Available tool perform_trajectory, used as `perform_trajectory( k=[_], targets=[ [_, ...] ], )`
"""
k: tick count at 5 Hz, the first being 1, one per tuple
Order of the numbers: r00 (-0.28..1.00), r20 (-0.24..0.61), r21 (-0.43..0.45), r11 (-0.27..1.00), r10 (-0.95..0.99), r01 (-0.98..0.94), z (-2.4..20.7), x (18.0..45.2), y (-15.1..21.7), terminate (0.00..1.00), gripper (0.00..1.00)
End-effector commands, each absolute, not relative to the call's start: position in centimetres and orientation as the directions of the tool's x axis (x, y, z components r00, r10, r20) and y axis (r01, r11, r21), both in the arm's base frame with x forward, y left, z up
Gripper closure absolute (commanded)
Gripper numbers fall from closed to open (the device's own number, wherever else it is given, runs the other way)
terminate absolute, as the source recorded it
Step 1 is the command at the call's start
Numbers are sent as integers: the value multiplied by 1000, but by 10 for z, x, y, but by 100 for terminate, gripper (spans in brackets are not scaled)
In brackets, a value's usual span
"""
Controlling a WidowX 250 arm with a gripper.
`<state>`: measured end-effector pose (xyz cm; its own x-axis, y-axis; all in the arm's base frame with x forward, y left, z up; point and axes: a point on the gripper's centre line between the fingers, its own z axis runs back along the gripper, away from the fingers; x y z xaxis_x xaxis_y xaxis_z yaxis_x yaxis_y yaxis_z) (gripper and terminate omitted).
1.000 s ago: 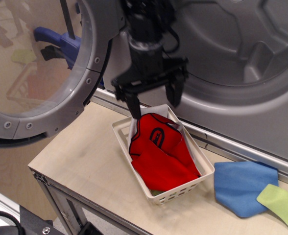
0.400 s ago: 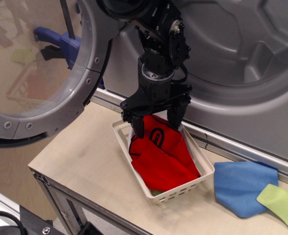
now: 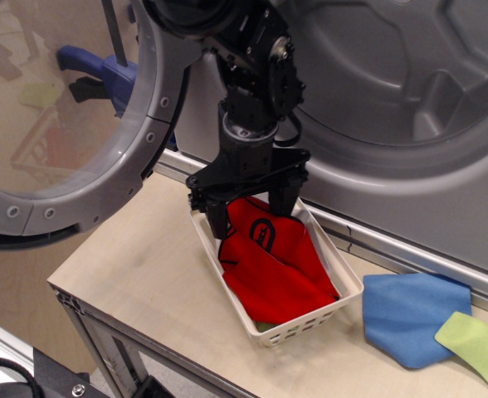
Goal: Put clothes in laundry machine
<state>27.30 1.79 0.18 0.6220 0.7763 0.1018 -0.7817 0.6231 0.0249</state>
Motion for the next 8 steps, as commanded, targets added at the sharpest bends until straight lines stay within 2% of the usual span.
perform_trajectory(
  k=[1,2,3,4,5,7,8],
  targets=[
    [617,116,15,620,778,-784,-7,270,19,0,0],
    [620,114,0,625,776,-781,-13,270,17,0,0],
    [639,106,-4,643,762,-766,-1,269,17,0,100],
    [744,133,38,747,654,-663,36,270,9,0,100],
    [775,159,-1,785,611,-619,70,276,2,0,100],
    [782,164,-121,799,601,-589,110,296,-20,0,100],
    [814,231,-188,845,533,-500,134,308,-39,0,100]
  ],
)
